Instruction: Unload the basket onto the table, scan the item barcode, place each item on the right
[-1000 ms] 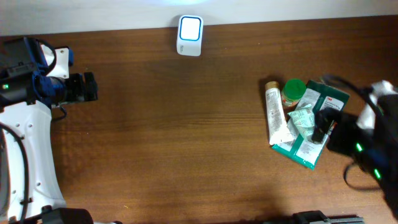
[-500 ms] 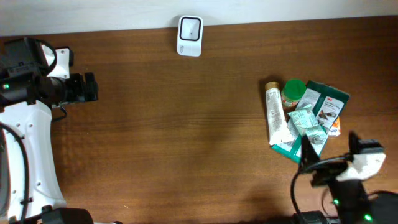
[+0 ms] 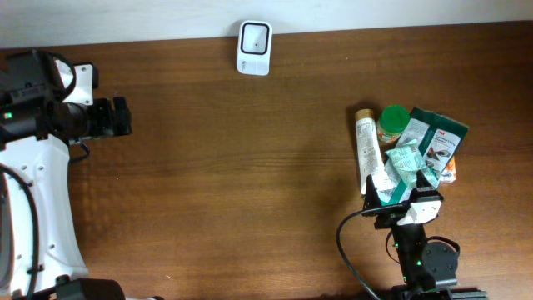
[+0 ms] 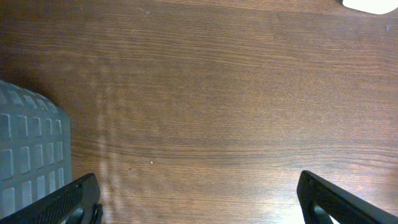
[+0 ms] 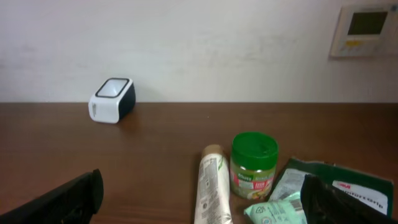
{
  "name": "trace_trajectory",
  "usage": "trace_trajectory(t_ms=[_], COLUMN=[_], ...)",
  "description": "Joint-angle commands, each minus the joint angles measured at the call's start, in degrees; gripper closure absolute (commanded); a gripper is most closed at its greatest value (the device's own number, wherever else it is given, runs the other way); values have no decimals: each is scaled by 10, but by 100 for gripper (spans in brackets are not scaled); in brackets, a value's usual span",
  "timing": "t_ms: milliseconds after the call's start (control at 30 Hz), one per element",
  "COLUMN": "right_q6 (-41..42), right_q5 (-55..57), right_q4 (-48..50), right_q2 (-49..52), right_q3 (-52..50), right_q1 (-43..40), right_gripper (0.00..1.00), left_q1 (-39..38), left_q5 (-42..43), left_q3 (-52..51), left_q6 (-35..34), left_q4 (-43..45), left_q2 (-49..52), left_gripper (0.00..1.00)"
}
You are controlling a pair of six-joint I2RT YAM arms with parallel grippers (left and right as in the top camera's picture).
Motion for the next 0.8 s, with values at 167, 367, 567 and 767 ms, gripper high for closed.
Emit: trace_trajectory(t_ms=[167, 367, 567, 767], right_q6=[-4, -4, -4, -4], right_q5=[5, 5, 5, 5], right_q4=[-35, -35, -35, -35], right_q2=[-7, -7, -6, -7], right_q3=[-4, -4, -4, -4], right_q1=[-1, -1, -1, -1], right_gripper=[2, 2, 2, 2], left_q1=[4, 4, -2, -61], left_q5=[6, 6, 6, -48], left_q3=[2, 2, -70, -539], left_q6=[11, 11, 11, 11], left_q4=[0, 0, 1, 331], left_q2=[-3, -3, -121, -486], left_gripper=[1, 1, 1, 1])
